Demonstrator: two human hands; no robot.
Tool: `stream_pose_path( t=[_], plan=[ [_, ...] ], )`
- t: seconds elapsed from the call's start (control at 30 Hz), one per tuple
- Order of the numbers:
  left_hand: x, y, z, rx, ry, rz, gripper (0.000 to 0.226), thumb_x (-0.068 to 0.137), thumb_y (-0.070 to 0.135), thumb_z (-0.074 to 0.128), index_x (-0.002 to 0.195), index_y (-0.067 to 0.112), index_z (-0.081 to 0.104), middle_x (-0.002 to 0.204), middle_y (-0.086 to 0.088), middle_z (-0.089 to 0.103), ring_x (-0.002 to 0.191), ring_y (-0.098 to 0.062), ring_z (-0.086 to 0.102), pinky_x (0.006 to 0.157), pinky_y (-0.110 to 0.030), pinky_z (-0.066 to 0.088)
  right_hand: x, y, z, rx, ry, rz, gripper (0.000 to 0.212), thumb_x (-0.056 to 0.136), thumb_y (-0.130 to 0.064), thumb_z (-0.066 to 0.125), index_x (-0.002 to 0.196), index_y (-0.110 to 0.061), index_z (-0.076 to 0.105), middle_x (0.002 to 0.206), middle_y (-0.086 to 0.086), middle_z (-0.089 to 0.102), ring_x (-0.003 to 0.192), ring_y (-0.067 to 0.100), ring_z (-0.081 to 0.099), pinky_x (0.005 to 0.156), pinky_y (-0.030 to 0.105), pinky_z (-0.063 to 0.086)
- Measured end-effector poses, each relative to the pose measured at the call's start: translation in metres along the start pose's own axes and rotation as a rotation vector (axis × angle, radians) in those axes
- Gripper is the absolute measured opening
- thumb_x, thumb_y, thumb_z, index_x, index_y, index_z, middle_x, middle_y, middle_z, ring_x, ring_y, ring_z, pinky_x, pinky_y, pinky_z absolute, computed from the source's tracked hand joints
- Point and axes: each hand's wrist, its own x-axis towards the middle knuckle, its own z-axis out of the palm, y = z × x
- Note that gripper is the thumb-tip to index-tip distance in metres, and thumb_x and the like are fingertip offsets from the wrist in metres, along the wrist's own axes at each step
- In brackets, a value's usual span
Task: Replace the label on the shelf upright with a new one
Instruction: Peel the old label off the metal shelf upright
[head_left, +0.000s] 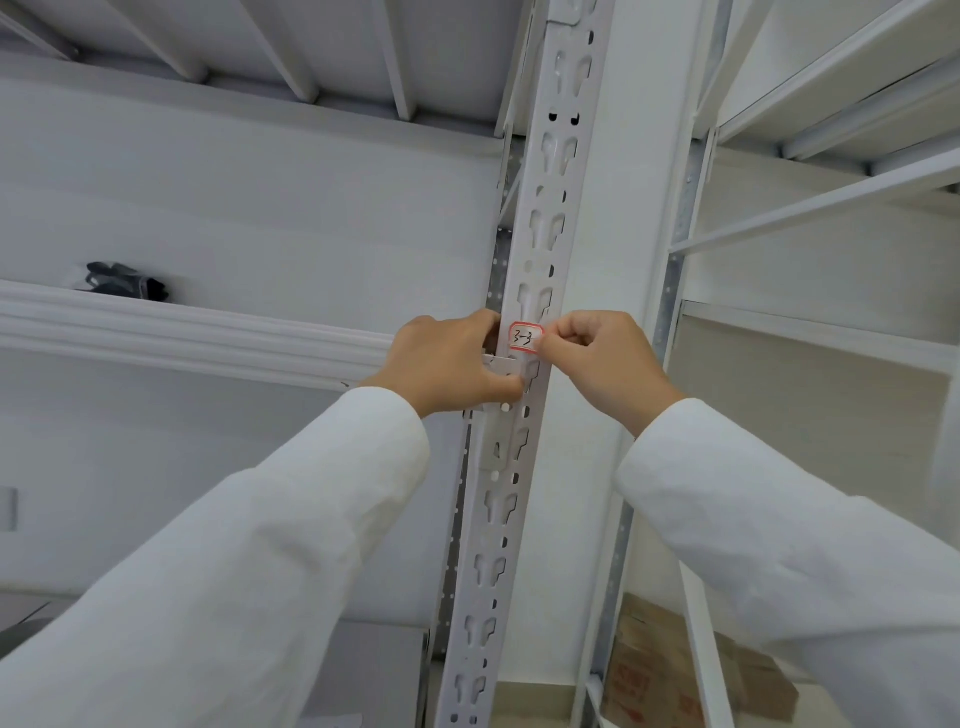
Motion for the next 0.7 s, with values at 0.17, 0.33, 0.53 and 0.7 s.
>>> stream_pose_path(
  t=[0.17, 0.33, 0.53, 0.7],
  plan=[
    [0.002, -0.002, 0.001, -0.003, -0.033, -0.015, 0.033, 0.075, 0.051, 0.056, 0.093, 0.026, 0.046, 0.083, 0.011, 0.062, 0.078, -0.019, 0.055, 0.063, -0.026, 0.031, 0.0, -0.008, -0.01, 0.138, 0.042, 0.002, 0.017, 0.078, -0.025, 0.067, 0.068, -0.011, 0.065, 0.057, 0.0, 0.048, 0.047, 0.005, 0.037, 0.047, 0.015, 0.032],
    [0.003, -0.003, 0.003, -0.007, -0.036, -0.025, 0.041, 0.075, 0.052, 0.056, 0.104, 0.025, 0.051, 0.098, 0.009, 0.068, 0.087, -0.021, 0.059, 0.071, -0.028, 0.032, 0.007, -0.003, -0.034, 0.267, 0.06, 0.058, 0.02, 0.082, -0.015, 0.064, 0.062, -0.019, 0.06, 0.044, -0.013, 0.052, 0.051, 0.007, 0.048, 0.07, 0.03, 0.044],
    [0.003, -0.002, 0.002, -0.001, -0.027, -0.038, 0.04, 0.076, 0.054, 0.057, 0.105, 0.026, 0.052, 0.101, 0.012, 0.067, 0.09, -0.019, 0.06, 0.072, -0.028, 0.034, -0.001, 0.005, -0.029, 0.215, -0.056, 0.056, 0.02, 0.086, -0.014, 0.059, 0.067, -0.016, 0.063, 0.054, -0.007, 0.055, 0.049, 0.002, 0.051, 0.068, 0.027, 0.046],
    [-0.005, -0.003, -0.008, -0.309, -0.068, -0.109, 0.064, 0.071, 0.056, 0.065, 0.128, 0.036, 0.044, 0.12, 0.017, 0.062, 0.112, -0.006, 0.057, 0.09, -0.026, 0.039, -0.006, 0.004, -0.021, 0.102, -0.138, 0.016, 0.018, 0.085, -0.018, 0.06, 0.079, -0.001, 0.064, 0.069, 0.007, 0.057, 0.064, 0.013, 0.051, 0.071, 0.031, 0.044]
  ],
)
